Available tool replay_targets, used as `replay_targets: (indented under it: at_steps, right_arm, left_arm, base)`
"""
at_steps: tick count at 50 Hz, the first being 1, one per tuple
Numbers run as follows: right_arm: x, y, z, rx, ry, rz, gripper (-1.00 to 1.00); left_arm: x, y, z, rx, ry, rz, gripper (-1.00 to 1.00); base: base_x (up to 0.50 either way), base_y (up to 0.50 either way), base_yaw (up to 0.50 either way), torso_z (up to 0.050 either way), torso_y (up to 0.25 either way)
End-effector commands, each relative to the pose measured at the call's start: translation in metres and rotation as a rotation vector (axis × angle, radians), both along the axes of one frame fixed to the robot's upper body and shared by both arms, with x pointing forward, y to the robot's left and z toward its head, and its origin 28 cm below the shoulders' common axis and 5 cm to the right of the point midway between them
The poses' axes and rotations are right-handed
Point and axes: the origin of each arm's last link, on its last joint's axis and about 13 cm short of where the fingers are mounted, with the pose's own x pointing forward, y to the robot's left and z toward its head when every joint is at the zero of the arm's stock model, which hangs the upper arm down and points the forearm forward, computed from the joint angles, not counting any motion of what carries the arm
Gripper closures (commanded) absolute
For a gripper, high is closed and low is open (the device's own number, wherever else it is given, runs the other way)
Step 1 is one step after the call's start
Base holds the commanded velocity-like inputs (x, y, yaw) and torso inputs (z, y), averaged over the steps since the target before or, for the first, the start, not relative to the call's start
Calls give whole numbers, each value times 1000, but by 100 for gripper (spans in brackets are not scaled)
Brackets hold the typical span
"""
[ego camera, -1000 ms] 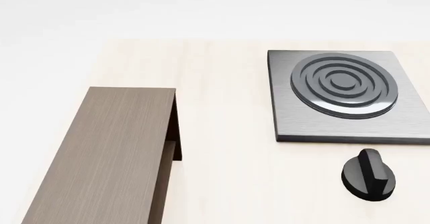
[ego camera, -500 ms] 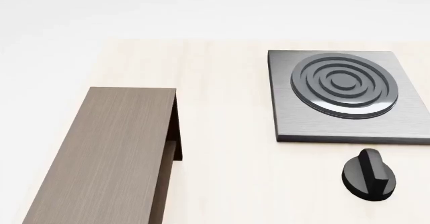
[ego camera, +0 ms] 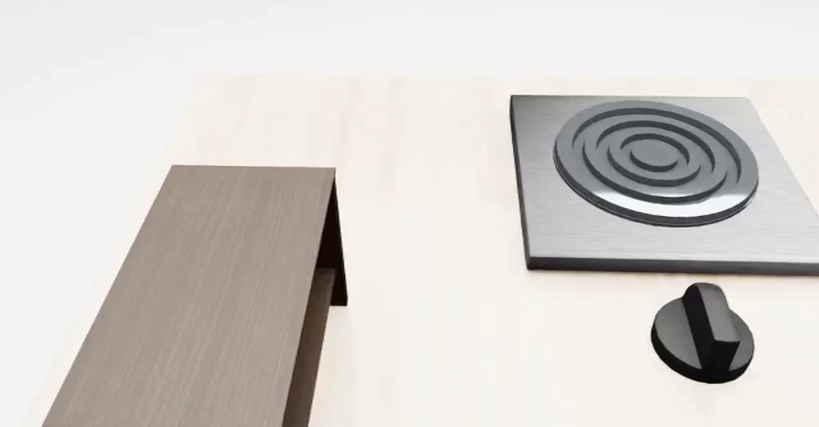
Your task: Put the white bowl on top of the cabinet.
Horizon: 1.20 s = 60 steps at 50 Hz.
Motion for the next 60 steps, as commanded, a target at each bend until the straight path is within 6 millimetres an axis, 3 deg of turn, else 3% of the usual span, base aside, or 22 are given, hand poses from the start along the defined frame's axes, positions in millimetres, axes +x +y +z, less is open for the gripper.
replay_targets:
  at_steps: [1,12,22,32,45,60]
  right_arm:
    - [15,6,42,-178,-61,58,100]
    - [41,13,100,-257,-144,140,100]
    - [58,17,127,-288,-176,181,100]
    - [82,26,170,-330,-224,273,100]
    - [117,38,198,-236,-267,414,100]
    - [123,72,217,-132,-305,610,100]
  left_arm:
    - [0,0,0,-1,-1,-1,-100]
    - [2,0,-1,-3,0,-5,-100]
    - [2,1,-2,-4,0,-6,-100]
    - [1,2,-2,-8,0,1,-100]
    - [-1,0,2,-8,1,0,-100]
    - [0,1,1,1,3,9,-100]
  base:
    - [0,0,0,0,0]
    - [0,0,0,0,0]
    - [0,0,0,0,1]
    - [0,0,0,0,1]
    - [0,0,0,0,1]
    - [0,0,0,0,1]
